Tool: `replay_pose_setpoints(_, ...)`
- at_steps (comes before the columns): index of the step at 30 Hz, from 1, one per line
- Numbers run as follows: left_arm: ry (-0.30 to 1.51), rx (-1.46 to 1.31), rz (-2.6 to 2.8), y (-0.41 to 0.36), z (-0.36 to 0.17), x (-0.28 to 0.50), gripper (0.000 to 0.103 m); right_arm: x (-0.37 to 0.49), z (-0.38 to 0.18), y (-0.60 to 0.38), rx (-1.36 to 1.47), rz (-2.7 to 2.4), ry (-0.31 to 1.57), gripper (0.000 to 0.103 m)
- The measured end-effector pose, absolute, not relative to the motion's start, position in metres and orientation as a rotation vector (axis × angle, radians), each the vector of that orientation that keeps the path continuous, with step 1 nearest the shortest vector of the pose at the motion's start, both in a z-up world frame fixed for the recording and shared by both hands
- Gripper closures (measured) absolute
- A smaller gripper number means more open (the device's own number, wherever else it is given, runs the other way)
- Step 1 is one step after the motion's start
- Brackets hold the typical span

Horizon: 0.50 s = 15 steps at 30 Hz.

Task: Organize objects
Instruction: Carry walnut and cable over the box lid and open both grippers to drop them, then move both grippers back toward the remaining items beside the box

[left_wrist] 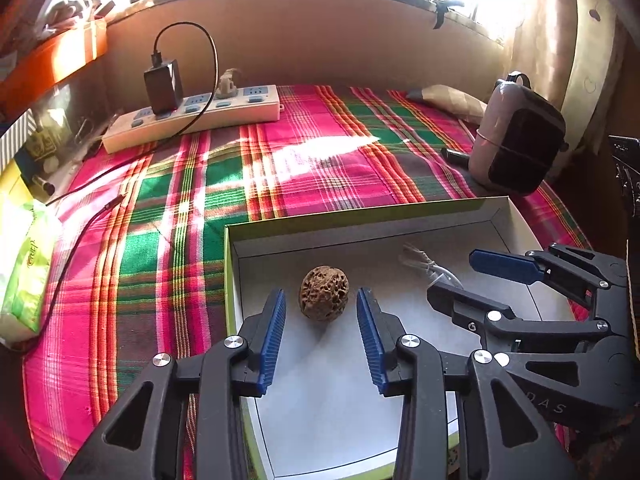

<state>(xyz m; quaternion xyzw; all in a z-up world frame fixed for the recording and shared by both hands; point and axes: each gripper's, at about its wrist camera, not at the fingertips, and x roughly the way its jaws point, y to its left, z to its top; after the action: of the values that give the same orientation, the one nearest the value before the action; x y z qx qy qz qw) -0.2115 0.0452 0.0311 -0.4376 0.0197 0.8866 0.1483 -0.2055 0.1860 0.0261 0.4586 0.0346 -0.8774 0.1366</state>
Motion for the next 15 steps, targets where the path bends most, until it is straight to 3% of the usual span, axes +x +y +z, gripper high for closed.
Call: replay_pose_setpoints(15, 0.028, -1.147, 2.614, 0.026, 0.054, -0.161, 0.067, -0.155, 0.051, 0.198, 1.209, -2.631, 0.052, 0.053)
